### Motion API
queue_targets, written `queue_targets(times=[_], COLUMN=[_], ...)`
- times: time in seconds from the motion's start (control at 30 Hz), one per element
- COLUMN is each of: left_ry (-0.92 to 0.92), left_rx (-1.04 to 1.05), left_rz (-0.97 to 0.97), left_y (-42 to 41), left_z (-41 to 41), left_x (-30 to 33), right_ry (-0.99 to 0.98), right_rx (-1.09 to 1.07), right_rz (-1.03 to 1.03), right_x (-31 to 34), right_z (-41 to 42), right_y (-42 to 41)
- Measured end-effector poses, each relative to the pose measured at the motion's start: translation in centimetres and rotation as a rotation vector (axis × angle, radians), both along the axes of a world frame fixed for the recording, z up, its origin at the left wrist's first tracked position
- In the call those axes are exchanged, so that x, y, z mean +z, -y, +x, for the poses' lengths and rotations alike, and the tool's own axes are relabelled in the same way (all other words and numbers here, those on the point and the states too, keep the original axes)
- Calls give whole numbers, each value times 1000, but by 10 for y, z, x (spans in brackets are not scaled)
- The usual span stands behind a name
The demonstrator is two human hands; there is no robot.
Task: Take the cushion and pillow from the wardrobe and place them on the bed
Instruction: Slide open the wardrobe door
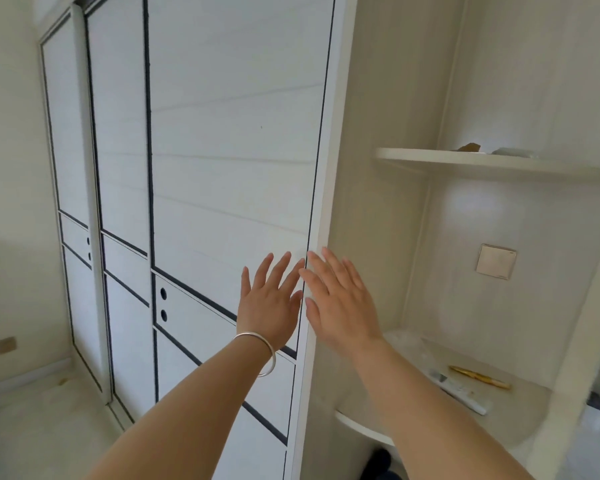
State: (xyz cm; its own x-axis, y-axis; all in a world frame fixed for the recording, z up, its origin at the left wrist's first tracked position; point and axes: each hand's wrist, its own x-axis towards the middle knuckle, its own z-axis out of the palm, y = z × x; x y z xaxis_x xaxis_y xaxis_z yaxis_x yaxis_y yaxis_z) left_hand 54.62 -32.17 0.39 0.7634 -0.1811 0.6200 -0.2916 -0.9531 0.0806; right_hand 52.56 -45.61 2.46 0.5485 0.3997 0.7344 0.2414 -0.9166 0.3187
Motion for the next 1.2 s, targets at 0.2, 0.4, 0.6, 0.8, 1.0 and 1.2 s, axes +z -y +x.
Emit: queue_targets(times=[0.2,0.4,0.6,0.8,1.0,1.2], left_ry=[2,-32,-37,-59,-81,-121], left_rx=[-22,-4,2,15,48,66], left_rz=[69,51,46,68,93,30], left_y=[14,18,26,20,16,8], left_z=[16,32,38,42,49,64], left_x=[11,3,-4,-3,-3,-8], right_ry=[42,53,80,144,122,-7], right_rx=[15,-88,-201,-395,-462,-370], right_rz=[-24,-64,-175,-340,-379,-199], right_x=[0,1,1,10,19,14], right_z=[23,35,47,42,45,62], right_y=[2,7,0,-23,-41,-54])
